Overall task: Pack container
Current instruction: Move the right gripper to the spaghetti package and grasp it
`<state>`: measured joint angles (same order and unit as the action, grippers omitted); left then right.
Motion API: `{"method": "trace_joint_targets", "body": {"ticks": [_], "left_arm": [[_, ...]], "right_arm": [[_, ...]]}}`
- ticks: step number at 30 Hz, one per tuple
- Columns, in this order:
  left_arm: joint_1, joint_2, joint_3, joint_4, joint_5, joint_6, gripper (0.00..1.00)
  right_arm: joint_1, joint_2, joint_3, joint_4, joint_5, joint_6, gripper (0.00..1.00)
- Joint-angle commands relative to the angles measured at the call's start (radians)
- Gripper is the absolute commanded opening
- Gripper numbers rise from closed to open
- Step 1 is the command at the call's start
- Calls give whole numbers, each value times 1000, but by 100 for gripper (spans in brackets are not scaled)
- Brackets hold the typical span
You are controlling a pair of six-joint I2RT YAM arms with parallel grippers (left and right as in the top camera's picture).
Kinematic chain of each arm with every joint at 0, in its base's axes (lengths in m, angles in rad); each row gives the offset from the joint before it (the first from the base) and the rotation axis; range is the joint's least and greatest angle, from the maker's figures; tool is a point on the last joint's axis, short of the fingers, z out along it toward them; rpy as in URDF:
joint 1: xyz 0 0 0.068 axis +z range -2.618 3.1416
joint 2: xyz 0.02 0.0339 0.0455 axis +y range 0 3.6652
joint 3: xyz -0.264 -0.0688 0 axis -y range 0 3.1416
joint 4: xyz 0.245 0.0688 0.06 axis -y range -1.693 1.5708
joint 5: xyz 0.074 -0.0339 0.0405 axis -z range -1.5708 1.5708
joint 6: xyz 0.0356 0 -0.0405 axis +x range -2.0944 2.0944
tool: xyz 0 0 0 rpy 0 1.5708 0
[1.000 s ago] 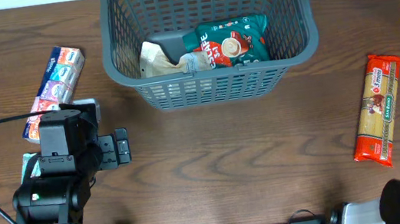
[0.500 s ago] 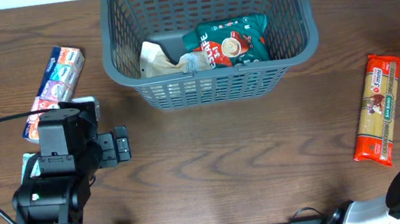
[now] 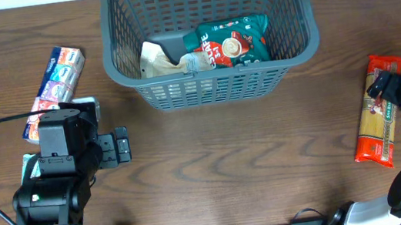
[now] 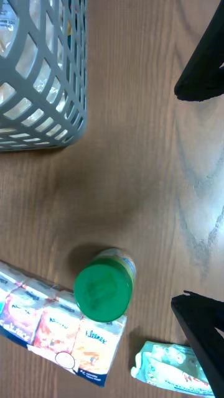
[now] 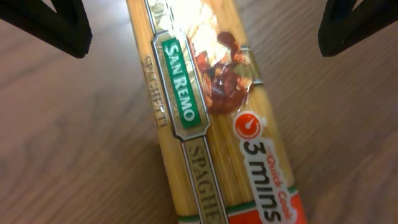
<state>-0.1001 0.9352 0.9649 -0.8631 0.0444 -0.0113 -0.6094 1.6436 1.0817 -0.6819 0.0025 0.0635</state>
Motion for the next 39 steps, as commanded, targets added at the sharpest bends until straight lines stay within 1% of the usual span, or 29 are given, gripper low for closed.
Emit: {"method": "trace_joint_targets", "body": {"ticks": [1, 11, 15, 19, 29, 30, 31, 33, 37, 39], "left_arm": [[-2, -2, 21, 0, -11, -8, 99], [-2, -2, 21, 0, -12, -8, 98], [-2, -2, 21, 0, -12, -8, 99], [-2, -2, 21, 0, -12, -8, 98], [-2, -2, 21, 0, -12, -8, 99], [-2, -2, 21, 0, -11, -8, 99], [-2, -2, 21, 0, -11, -8, 99], [-2, -2, 21, 0, -11, -8, 98], [-2, -2, 21, 0, -11, -8, 98], [-2, -2, 21, 0, -12, -8, 99]], "right_arm": [[-5, -5, -69, 64, -10, -20, 99], [-5, -5, -216, 286, -7, -24, 99], [-5, -5, -245, 352, -11, -65, 99], [-5, 16, -247, 365, -23, -111, 99], [-5, 154, -247, 359, -34, -113, 99], [-5, 159, -247, 357, -34, -113, 98], [-5, 164, -247, 355, -35, -113, 94], [-5, 165, -247, 353, -37, -103, 78], [-4, 165, -246, 353, -49, -94, 57], [-4, 165, -246, 352, -76, -94, 43]]}}
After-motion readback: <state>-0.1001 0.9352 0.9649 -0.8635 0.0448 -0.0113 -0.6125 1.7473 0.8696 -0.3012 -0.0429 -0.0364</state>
